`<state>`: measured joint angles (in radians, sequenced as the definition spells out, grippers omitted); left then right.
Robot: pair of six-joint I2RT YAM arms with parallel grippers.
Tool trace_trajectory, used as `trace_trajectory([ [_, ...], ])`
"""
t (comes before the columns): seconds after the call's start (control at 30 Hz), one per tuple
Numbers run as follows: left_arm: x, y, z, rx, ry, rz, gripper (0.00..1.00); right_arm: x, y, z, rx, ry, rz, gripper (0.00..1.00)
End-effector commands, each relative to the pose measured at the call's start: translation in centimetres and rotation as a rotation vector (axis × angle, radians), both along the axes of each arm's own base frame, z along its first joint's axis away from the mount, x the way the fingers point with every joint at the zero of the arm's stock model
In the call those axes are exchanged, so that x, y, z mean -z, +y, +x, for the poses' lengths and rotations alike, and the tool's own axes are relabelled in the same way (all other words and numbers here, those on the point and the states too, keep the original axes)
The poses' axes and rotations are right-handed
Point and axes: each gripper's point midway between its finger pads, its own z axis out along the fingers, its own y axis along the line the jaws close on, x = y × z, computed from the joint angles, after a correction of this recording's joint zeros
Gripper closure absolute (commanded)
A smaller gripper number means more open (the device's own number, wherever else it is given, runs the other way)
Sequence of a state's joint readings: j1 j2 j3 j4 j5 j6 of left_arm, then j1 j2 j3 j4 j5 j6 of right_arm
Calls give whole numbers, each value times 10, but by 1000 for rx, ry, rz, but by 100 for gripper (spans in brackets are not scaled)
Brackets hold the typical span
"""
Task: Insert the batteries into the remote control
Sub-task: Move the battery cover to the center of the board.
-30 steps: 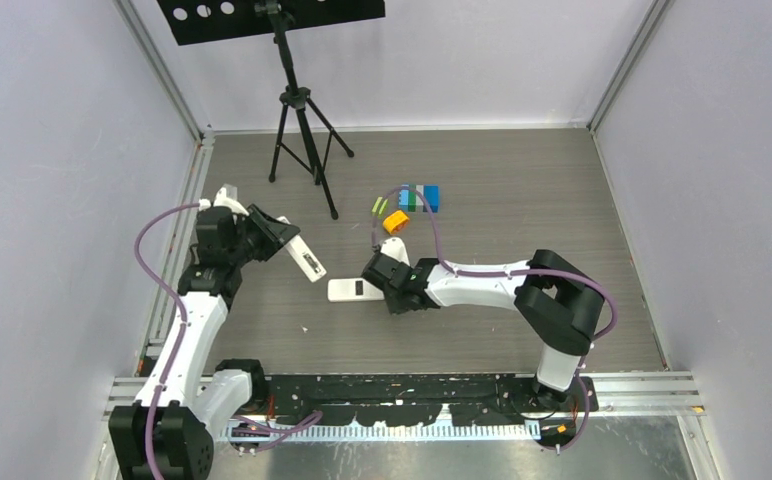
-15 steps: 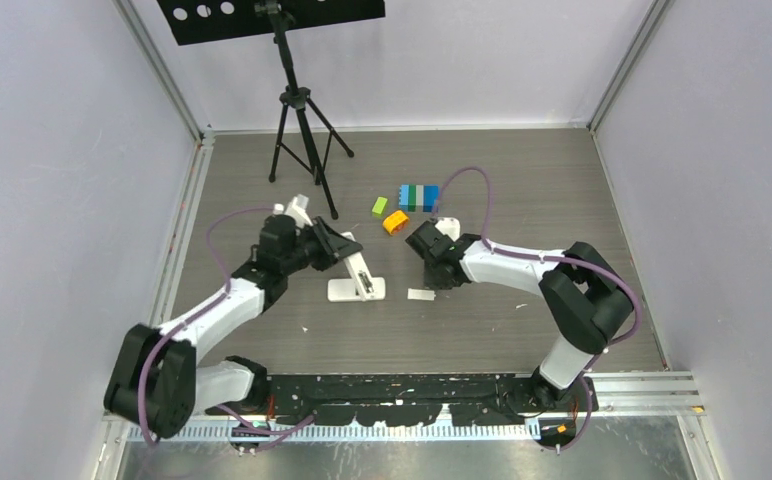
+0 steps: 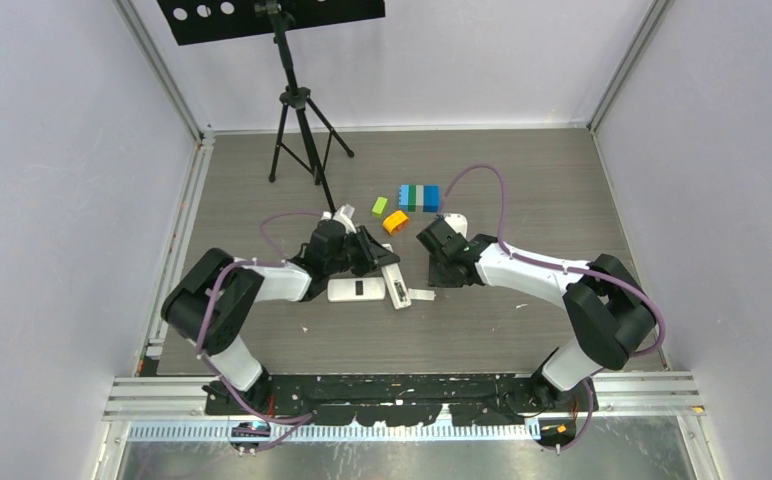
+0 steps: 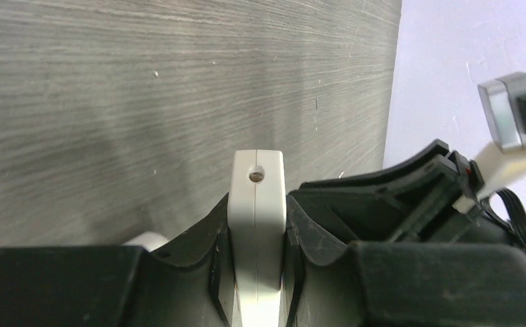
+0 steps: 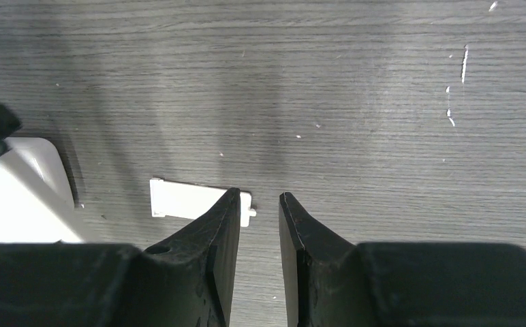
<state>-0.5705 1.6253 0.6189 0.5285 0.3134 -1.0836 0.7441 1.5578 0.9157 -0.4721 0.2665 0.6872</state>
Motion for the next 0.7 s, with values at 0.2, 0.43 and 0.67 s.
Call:
trace_trajectory([
  [0.2,7,-11,26,-45,-59,-17,94,-16,10,3,1,-18,63,67],
  [0.43,40,10,12,-54,-5,127,93,-16,12,2,-1,-13,71,67],
  [0.67,53,40,-9,-50,-16,268,93,-12,24,2,-31,10,106,66],
])
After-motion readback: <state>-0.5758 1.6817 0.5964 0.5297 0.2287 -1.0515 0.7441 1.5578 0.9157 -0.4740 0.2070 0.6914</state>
